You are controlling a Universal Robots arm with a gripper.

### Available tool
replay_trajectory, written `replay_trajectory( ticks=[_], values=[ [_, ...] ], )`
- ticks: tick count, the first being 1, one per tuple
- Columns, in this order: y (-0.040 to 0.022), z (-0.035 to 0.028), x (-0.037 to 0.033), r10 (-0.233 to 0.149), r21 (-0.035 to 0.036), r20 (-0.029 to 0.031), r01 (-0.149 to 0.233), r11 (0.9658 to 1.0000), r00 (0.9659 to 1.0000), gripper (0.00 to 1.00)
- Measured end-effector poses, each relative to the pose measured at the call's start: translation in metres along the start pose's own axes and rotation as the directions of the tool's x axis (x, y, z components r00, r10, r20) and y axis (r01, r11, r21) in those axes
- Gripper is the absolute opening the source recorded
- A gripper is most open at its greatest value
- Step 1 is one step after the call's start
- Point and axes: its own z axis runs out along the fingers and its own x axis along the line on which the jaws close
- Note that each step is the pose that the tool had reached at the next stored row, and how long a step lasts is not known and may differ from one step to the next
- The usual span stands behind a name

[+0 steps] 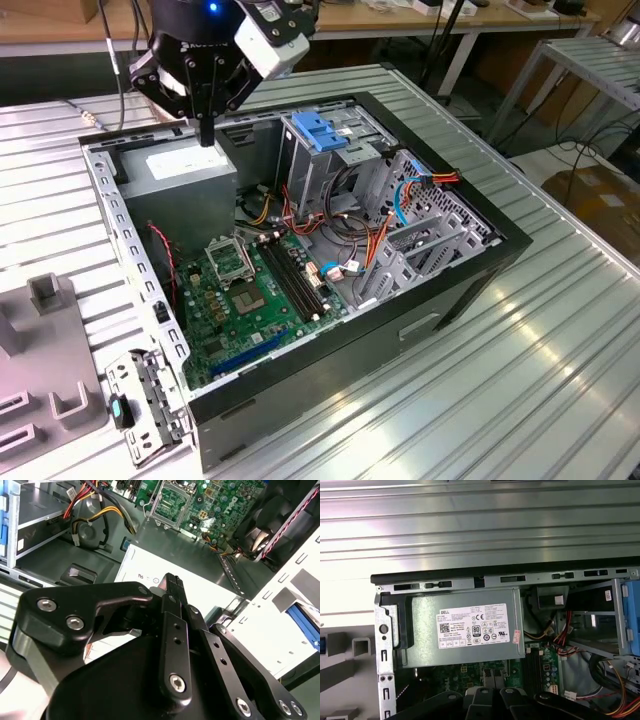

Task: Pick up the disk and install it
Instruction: 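Reach for the disk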

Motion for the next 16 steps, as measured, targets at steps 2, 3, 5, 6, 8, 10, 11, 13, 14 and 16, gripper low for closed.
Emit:
replay_trajectory(
  ticks=[2, 3, 5, 6, 8, 10, 11, 13, 14, 16],
  values=[
    [-0.0001, 0.0000, 0.0012, 0.000, 0.0000, 0.0000, 0.000, 1.0000, 1.0000, 0.11],
    [-0.0001, 0.0000, 0.0013, 0.000, 0.0000, 0.0000, 0.000, 1.0000, 1.0000, 0.11],
    [-0.0002, -0.0001, 0.0020, 0.000, 0.0000, 0.0000, 0.000, 1.0000, 1.0000, 0.11],
    [-0.0002, -0.0001, 0.0025, 0.000, 0.0000, 0.0000, 0.000, 1.0000, 1.0000, 0.11],
    [-0.0003, -0.0001, 0.0036, 0.000, 0.0000, 0.0000, 0.000, 1.0000, 1.0000, 0.11],
    [-0.0004, -0.0001, 0.0052, 0.000, -0.0001, 0.0000, 0.000, 1.0000, 1.0000, 0.11],
    [-0.0005, -0.0002, 0.0061, 0.000, 0.0000, 0.0000, 0.000, 1.0000, 1.0000, 0.11],
    [-0.0006, -0.0002, 0.0081, 0.000, 0.0000, 0.0000, 0.000, 1.0000, 1.0000, 0.11],
    [-0.0007, -0.0003, 0.0091, 0.000, 0.0000, 0.0000, 0.000, 1.0000, 1.0000, 0.11],
    [-0.0009, -0.0003, 0.0111, 0.000, -0.0001, 0.0000, 0.000, 1.0000, 1.0000, 0.11]
  ],
)
